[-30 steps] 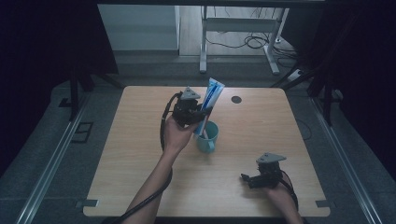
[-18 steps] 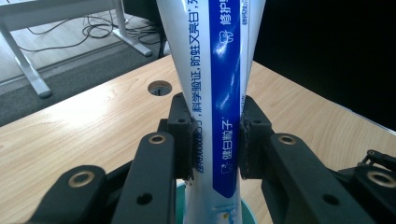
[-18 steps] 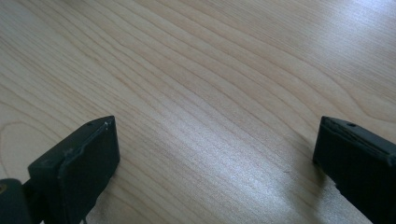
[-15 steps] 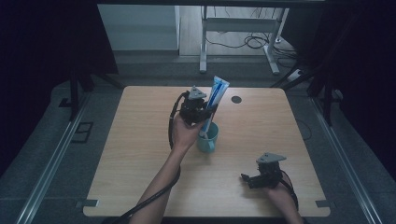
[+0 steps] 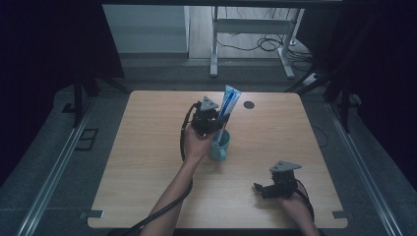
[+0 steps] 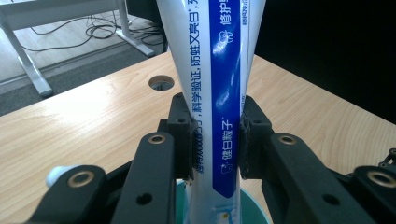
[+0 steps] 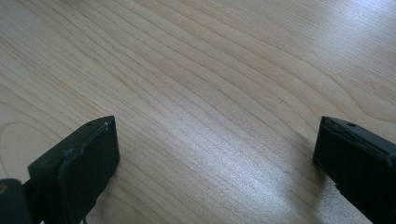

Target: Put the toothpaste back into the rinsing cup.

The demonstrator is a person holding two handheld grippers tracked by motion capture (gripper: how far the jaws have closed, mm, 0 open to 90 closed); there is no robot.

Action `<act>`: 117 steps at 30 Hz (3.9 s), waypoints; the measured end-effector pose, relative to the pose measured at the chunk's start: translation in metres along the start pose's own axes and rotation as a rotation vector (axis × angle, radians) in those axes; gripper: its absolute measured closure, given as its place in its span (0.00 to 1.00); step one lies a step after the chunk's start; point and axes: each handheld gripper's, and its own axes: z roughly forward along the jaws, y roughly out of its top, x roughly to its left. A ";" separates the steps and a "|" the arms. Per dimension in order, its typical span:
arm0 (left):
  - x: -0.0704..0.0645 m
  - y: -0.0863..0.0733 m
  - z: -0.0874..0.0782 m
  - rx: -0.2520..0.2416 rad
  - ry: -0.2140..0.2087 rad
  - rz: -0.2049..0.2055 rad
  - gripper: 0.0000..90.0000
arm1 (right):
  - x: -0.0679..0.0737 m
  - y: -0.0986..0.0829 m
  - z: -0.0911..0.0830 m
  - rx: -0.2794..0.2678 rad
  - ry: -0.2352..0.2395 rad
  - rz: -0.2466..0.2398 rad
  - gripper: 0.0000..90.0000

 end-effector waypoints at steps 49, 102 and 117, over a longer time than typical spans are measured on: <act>-0.004 -0.036 0.021 0.054 0.003 -0.023 0.78 | 0.000 0.000 0.000 0.000 0.000 0.001 0.00; -0.013 -0.035 0.005 0.089 0.006 0.013 0.40 | 0.000 0.000 0.000 0.000 0.000 0.002 0.00; -0.019 -0.033 -0.003 0.119 -0.017 0.029 0.21 | 0.000 0.000 0.000 0.000 0.000 0.002 0.00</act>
